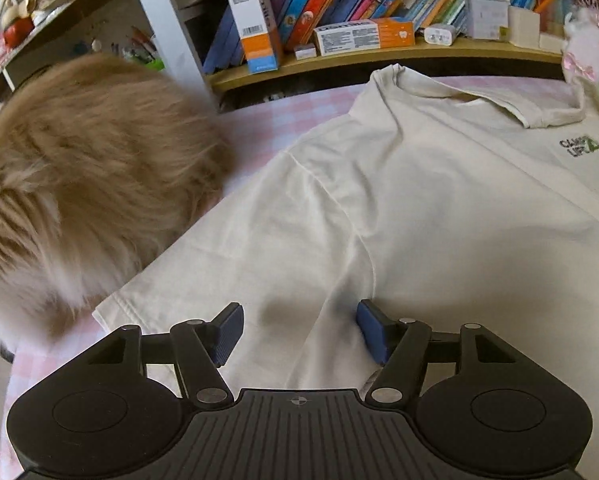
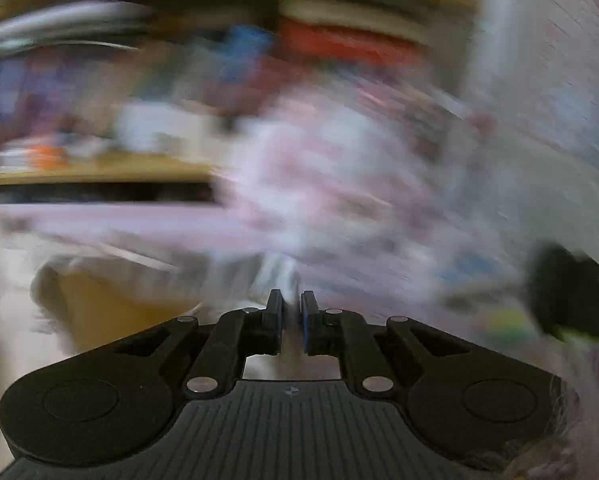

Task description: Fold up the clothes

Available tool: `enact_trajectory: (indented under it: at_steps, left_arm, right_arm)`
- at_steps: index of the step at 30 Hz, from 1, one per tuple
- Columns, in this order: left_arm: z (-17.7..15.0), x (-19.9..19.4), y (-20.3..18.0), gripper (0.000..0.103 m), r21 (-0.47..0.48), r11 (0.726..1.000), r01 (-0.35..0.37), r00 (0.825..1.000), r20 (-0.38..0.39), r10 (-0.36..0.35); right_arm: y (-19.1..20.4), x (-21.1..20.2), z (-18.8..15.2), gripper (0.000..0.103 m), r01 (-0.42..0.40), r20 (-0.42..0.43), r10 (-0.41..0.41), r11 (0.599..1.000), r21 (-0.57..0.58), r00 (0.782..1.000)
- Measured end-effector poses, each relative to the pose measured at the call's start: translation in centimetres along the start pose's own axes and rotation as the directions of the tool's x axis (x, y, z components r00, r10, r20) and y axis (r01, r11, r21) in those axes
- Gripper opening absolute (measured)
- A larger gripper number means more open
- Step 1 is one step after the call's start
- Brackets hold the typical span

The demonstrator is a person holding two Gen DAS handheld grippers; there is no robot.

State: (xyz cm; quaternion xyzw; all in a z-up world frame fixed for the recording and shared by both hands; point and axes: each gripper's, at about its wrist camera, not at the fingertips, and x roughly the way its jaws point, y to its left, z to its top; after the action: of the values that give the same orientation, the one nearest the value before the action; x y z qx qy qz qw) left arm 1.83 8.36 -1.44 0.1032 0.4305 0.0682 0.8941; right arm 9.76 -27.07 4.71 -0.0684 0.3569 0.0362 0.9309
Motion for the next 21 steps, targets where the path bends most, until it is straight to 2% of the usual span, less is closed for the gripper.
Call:
enact_trajectory:
  at_steps: [6, 9, 11, 12, 14, 15, 17, 19, 21]
  left_arm:
    - [0.2, 0.0, -0.1, 0.065, -0.002, 1.000, 0.002, 1.000, -0.010, -0.002]
    - [0.1, -0.1, -0.4, 0.065, -0.004, 1.000, -0.005, 1.000, -0.004, 0.005]
    - [0.0, -0.1, -0.5, 0.065, -0.014, 1.000, -0.008, 1.000, 0.000, 0.008]
    - [-0.1, -0.1, -0.5, 0.065, -0.021, 1.000, -0.007, 1.000, 0.001, 0.007]
    - [-0.1, -0.2, -0.4, 0.064, -0.030, 1.000, -0.007, 1.000, 0.003, 0.007]
    - [-0.1, -0.2, -0.4, 0.064, -0.034, 0.999, -0.008, 1.000, 0.003, 0.008]
    - [-0.2, -0.2, -0.5, 0.064, -0.042, 0.999, -0.010, 1.000, 0.004, 0.010]
    - [-0.2, -0.2, -0.6, 0.064, -0.047, 0.999, -0.017, 1.000, 0.005, 0.017]
    - [-0.2, -0.3, -0.7, 0.064, -0.048, 0.999, -0.021, 1.000, 0.004, 0.021]
  right_arm:
    - [-5.3, -0.5, -0.9, 0.009, 0.162, -0.011, -0.162, 0.984, 0.075, 0.987]
    - [-7.9, -0.7, -1.4, 0.030, 0.242, -0.021, -0.241, 0.964, 0.111, 0.970]
    - [-9.6, -0.9, -1.7, 0.034, 0.289, -0.026, -0.288, 0.948, 0.133, 0.957]
    - [-8.3, -1.3, -0.9, 0.035, 0.230, 0.015, -0.233, 0.967, 0.110, 0.972]
    - [-5.2, -0.9, 0.5, 0.038, 0.019, 0.030, -0.020, 0.999, 0.041, 0.999]
    - [-3.5, -0.5, 1.1, 0.038, -0.098, 0.019, 0.098, 0.995, 0.005, 0.995]
    - [-0.2, 1.3, 1.7, 0.036, -0.263, -0.046, 0.262, 0.965, -0.011, 0.964]
    - [3.1, 3.1, 2.4, 0.034, -0.416, -0.111, 0.412, 0.909, -0.016, 0.904]
    - [4.6, 5.7, 4.1, 0.034, -0.442, -0.141, 0.435, 0.897, -0.021, 0.889]
